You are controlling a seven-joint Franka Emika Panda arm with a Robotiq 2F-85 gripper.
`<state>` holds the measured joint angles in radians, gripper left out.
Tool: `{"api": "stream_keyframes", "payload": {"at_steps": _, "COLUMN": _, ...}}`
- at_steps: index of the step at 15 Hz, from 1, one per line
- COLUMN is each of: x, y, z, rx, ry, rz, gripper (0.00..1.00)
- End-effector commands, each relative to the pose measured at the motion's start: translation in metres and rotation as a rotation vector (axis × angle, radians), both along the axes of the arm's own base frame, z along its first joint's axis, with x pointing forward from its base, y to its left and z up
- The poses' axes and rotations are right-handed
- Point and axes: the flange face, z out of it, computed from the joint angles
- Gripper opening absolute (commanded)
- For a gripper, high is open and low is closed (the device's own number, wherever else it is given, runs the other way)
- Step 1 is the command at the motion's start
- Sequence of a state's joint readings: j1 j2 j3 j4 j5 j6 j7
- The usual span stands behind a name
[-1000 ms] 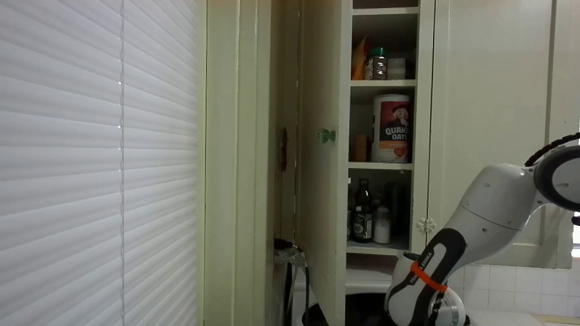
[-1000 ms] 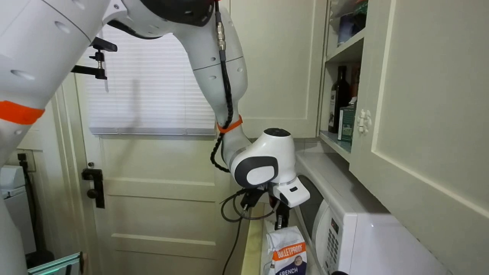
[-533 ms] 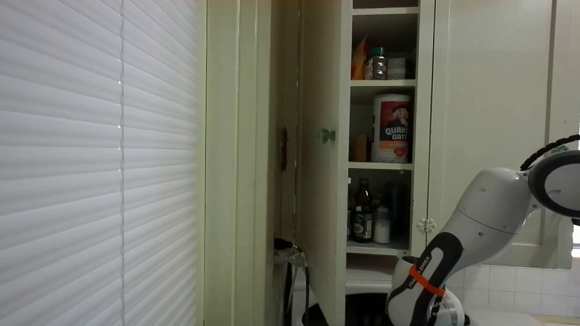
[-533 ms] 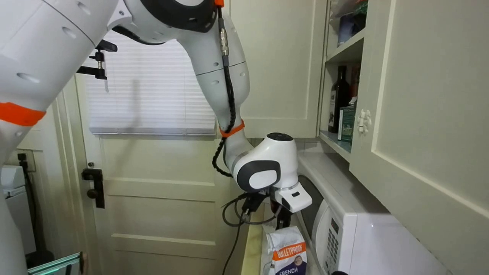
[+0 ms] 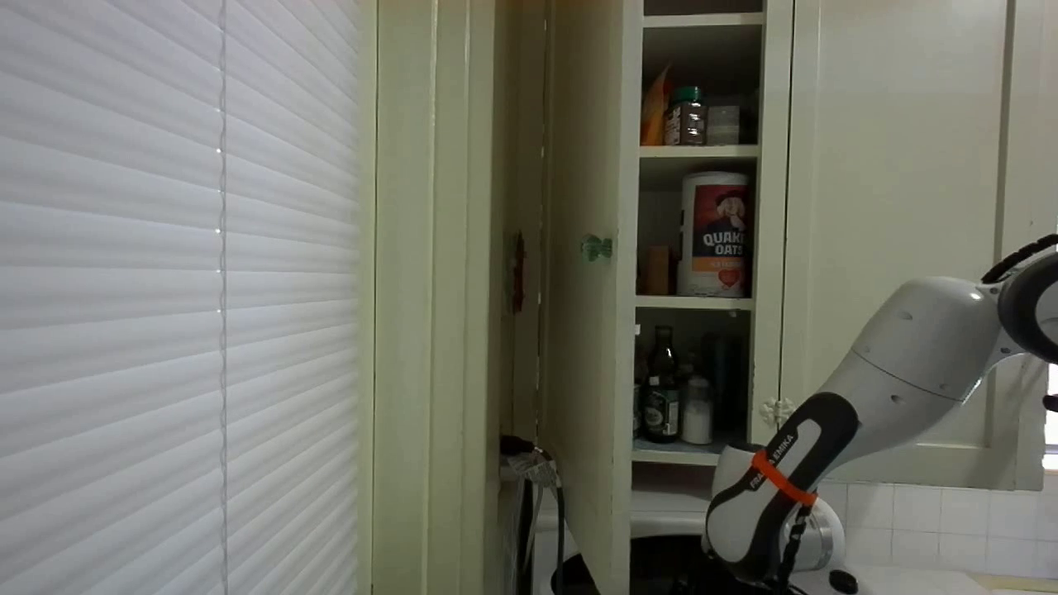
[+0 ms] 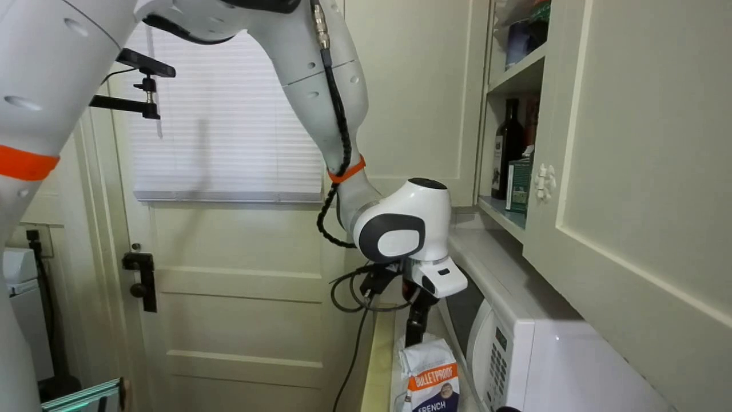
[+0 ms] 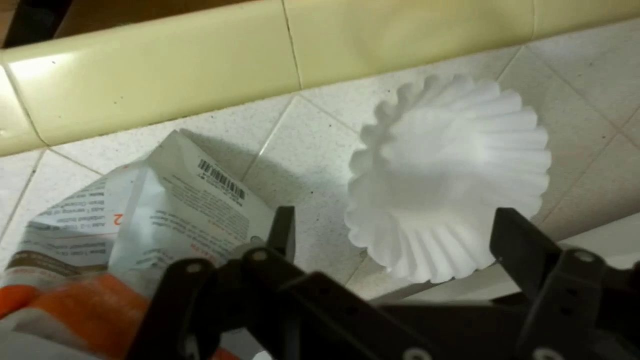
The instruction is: Remove the cupcake liners from the top cabinet
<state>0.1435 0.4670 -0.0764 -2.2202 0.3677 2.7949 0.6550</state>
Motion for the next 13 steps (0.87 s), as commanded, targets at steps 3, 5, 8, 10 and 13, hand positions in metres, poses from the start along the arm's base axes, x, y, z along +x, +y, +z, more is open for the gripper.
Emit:
{"api": "stream_keyframes", "payload": {"at_steps": 3, "x": -0.03, "y": -0.023, "z": 0.06, "rx": -0.032, "ry": 0.194, "rz": -0.079, "gripper": 0.99}}
{"api": "stream_keyframes", "payload": {"at_steps": 5, "x": -0.038, "y": -0.033, "z": 0.089, "rx": -0.059, "ry": 0.246, "rz": -0.107, "gripper": 1.0}}
{"api": "stream_keyframes", "payload": {"at_steps": 8, "x": -0.023, "y": -0.034, "z": 0.091, "rx": -0.038, "ry": 0.23, "rz": -0.087, "gripper": 1.0}}
{"api": "stream_keyframes", "payload": {"at_steps": 10, "x": -0.023, "y": -0.034, "z": 0.093, "rx": -0.034, "ry": 0.227, "rz": -0.087, "gripper": 1.0}}
{"api": "stream_keyframes", "payload": {"at_steps": 13, "x": -0.023, "y": -0.031, "z": 0.082, "rx": -0.037, "ry": 0.244, "rz": -0.082, "gripper": 1.0}}
